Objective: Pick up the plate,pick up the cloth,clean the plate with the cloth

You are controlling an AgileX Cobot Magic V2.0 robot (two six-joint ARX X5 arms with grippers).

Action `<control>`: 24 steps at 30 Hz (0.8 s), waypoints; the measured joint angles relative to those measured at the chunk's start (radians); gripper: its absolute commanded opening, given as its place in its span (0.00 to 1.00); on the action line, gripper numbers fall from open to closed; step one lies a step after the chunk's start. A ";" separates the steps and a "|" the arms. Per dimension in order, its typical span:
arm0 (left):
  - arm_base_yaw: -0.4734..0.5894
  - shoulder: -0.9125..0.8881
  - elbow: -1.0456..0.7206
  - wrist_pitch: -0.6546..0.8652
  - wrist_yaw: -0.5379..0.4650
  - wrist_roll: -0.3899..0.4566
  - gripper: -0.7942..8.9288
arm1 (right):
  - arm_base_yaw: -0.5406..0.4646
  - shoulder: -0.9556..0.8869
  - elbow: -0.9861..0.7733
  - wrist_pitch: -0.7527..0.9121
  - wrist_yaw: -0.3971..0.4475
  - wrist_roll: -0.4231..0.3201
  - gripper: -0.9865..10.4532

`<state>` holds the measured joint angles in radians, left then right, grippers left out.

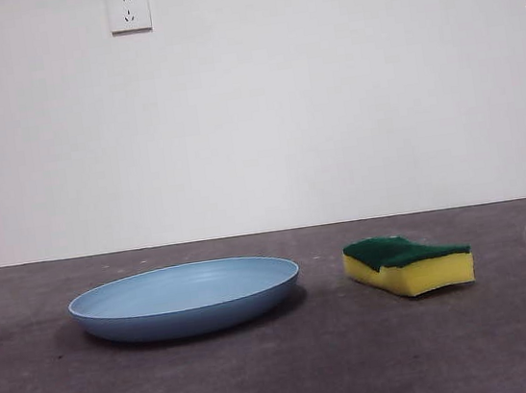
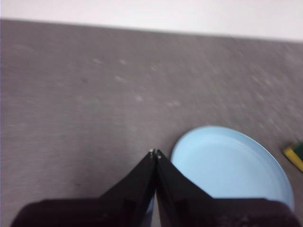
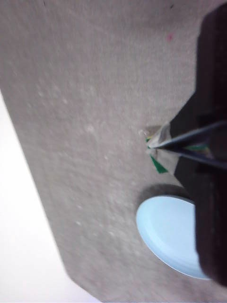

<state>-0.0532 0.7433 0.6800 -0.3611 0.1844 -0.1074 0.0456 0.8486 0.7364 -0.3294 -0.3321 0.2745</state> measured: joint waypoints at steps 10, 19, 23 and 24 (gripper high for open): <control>0.000 0.272 0.182 -0.054 0.135 0.018 0.25 | 0.000 0.233 0.175 -0.066 -0.058 -0.088 0.52; -0.043 0.406 0.190 -0.033 0.135 0.002 0.48 | 0.000 0.261 0.187 -0.069 -0.060 -0.092 0.53; -0.076 0.515 0.220 -0.038 0.135 0.002 0.48 | 0.000 0.261 0.187 -0.082 -0.060 -0.092 0.53; -0.085 0.549 0.237 -0.039 0.135 0.002 0.48 | 0.000 0.261 0.187 -0.085 -0.060 -0.092 0.53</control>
<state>-0.1383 1.2926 0.9165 -0.3996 0.3195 -0.1055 0.0460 1.1095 0.9237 -0.4145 -0.3923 0.1829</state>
